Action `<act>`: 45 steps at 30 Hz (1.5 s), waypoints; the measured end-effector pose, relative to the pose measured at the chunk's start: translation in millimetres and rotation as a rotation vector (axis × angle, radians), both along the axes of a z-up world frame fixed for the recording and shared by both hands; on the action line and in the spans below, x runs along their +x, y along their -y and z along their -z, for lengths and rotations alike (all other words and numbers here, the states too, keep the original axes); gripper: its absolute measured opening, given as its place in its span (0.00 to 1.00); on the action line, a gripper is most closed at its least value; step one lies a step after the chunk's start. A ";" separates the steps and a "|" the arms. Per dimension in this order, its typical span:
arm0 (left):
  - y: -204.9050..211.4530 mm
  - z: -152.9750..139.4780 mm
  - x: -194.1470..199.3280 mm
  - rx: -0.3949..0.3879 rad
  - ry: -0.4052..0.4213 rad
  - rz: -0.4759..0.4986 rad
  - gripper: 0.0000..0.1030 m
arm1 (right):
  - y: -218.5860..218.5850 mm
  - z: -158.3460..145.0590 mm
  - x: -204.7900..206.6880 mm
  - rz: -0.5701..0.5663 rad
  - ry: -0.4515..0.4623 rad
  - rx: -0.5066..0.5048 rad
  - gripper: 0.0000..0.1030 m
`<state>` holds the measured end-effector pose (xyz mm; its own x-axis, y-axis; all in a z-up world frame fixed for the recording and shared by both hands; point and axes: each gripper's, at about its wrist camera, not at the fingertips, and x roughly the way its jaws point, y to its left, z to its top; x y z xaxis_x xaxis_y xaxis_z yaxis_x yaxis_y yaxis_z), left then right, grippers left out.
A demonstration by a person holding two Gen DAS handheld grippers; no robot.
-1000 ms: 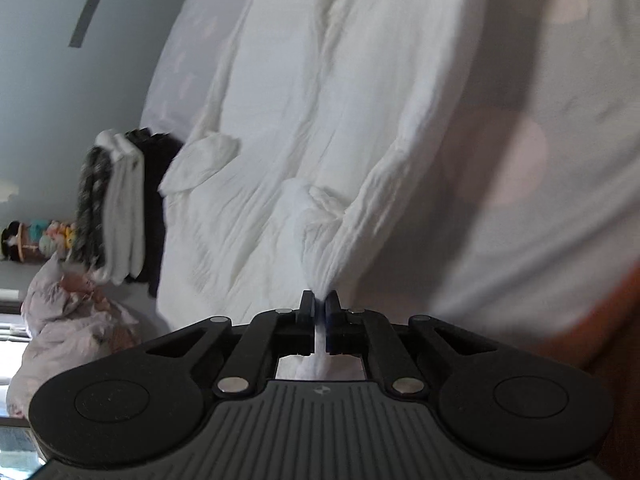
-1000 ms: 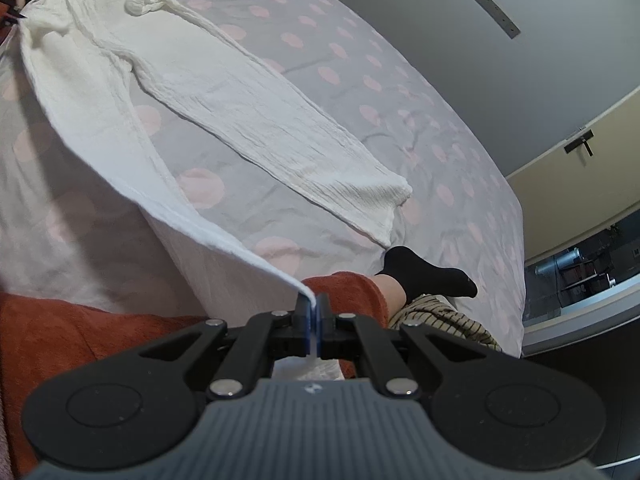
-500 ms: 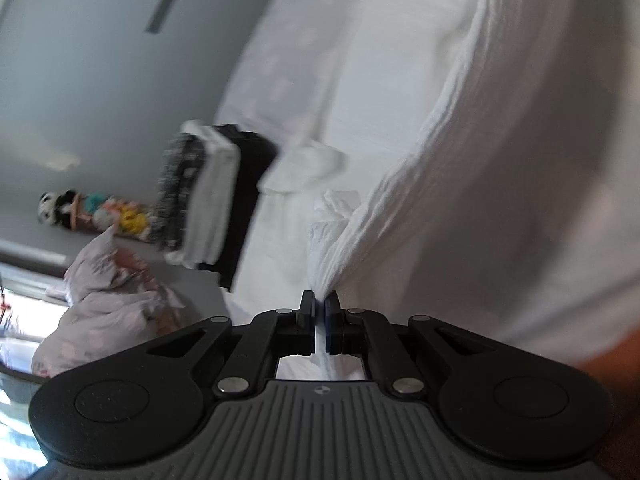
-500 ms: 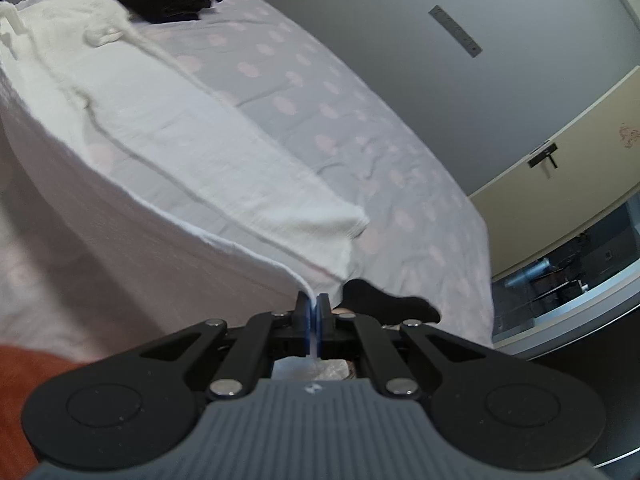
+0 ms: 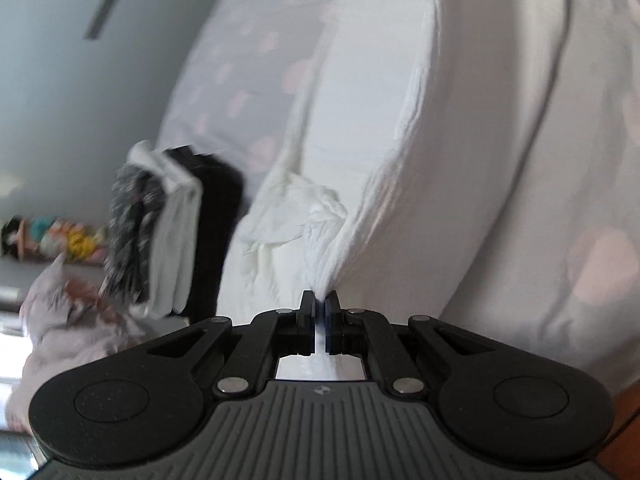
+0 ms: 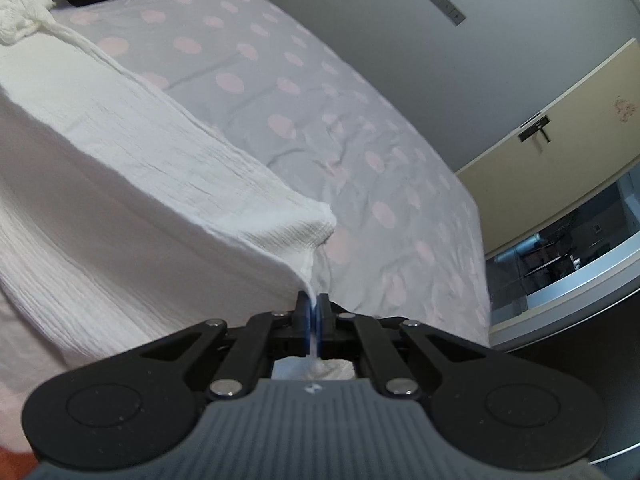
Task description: Fold clothes
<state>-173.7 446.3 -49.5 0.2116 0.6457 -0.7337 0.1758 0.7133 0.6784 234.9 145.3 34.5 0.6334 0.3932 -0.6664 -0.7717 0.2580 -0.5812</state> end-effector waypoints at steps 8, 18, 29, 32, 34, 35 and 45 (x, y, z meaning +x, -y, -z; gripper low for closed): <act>-59.2 20.3 55.2 -0.067 -0.150 0.027 0.04 | -54.3 32.5 49.1 -0.008 -0.029 -0.060 0.02; -141.0 42.7 129.3 -0.055 -0.253 0.044 0.04 | -141.3 74.9 112.4 -0.028 -0.047 -0.139 0.02; -192.6 79.3 147.4 -0.095 -0.178 -0.074 0.05 | -209.8 124.3 177.4 0.046 -0.045 -0.118 0.02; -197.2 85.0 148.5 -0.076 -0.129 -0.114 0.05 | -221.7 131.8 185.4 0.069 -0.046 -0.080 0.02; -200.1 86.8 150.8 -0.058 -0.092 -0.146 0.05 | -229.8 134.9 190.8 0.090 -0.050 -0.051 0.02; -201.1 87.4 152.1 -0.049 -0.072 -0.161 0.05 | -234.5 137.5 194.6 0.106 -0.061 -0.041 0.02; -189.4 77.5 152.3 0.098 0.214 -0.355 0.34 | -232.3 160.2 215.3 0.308 -0.152 0.109 0.34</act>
<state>-21.4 635.7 -127.0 0.1042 0.7703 -0.6291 -0.2214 0.6346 0.7404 450.1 377.6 -125.7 0.6303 0.2733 -0.7267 -0.7235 0.5462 -0.4222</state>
